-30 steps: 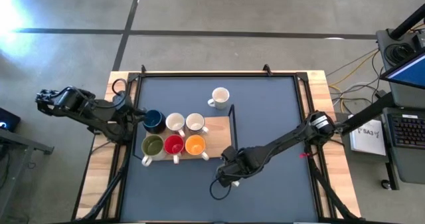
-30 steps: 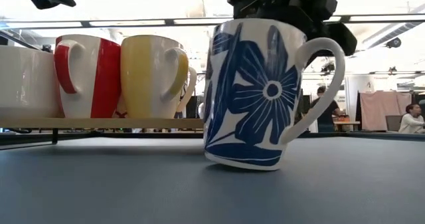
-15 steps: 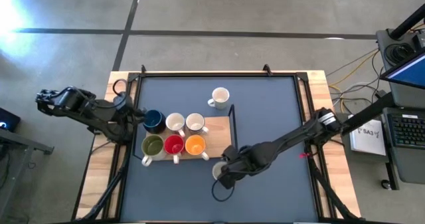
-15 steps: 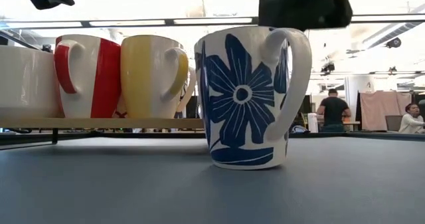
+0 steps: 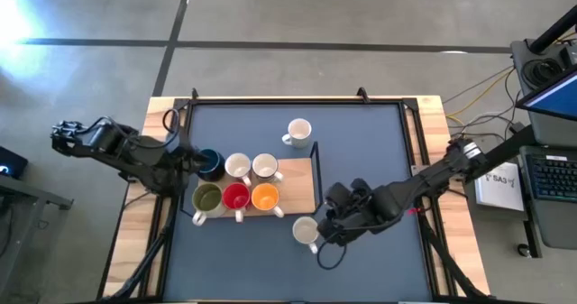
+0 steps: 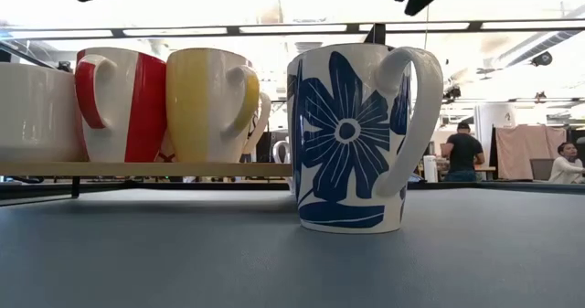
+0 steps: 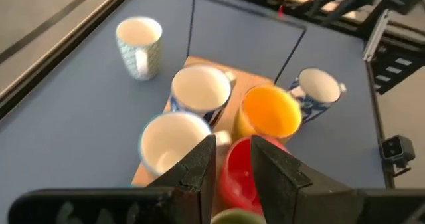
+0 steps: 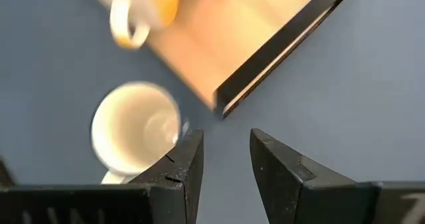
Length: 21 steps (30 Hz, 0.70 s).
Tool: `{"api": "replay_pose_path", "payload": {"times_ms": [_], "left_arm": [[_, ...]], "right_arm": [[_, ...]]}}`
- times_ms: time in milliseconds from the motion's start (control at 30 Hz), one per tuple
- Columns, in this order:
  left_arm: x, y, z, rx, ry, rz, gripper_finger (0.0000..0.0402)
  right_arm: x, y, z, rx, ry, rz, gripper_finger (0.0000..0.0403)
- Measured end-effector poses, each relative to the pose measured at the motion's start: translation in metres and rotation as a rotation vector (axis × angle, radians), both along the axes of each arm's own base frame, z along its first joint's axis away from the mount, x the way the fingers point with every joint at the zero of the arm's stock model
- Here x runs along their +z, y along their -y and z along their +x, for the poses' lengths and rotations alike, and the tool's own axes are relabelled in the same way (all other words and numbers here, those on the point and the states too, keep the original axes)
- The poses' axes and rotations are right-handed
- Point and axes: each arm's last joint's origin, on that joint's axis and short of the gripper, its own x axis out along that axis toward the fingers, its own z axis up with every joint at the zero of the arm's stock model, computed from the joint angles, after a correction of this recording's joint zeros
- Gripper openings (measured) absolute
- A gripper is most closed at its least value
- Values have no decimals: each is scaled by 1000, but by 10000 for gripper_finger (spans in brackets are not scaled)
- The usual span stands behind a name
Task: Place coffee mugs
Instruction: Put the light green patterned mug on the shelf
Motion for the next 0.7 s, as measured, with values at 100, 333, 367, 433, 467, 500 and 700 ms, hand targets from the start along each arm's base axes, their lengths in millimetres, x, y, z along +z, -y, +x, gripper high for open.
{"api": "replay_pose_path", "payload": {"times_ms": [100, 333, 367, 433, 467, 500, 700], "left_arm": [[3, 3, 10, -26, 31, 27, 76], [4, 11, 32, -115, 30, 101, 76], [4, 12, 35, -123, 24, 113, 76], [5, 14, 41, -139, 9, 139, 76], [6, 15, 45, -147, 1, 152, 76], [8, 16, 48, -154, -2, 164, 76], [23, 22, 70, -124, -1, 212, 76]], "right_arm": [[2, 4, -9, -25, 51, -66, 107], [-26, 18, -34, -89, 66, -35, 94], [-32, 21, -39, -98, 69, -21, 93], [-41, 25, -48, -112, 86, 23, 91], [-46, 28, -53, -112, 94, 43, 90], [-51, 30, -58, -108, 104, 62, 89], [-71, 43, -80, 22, 259, 143, 88]]}}
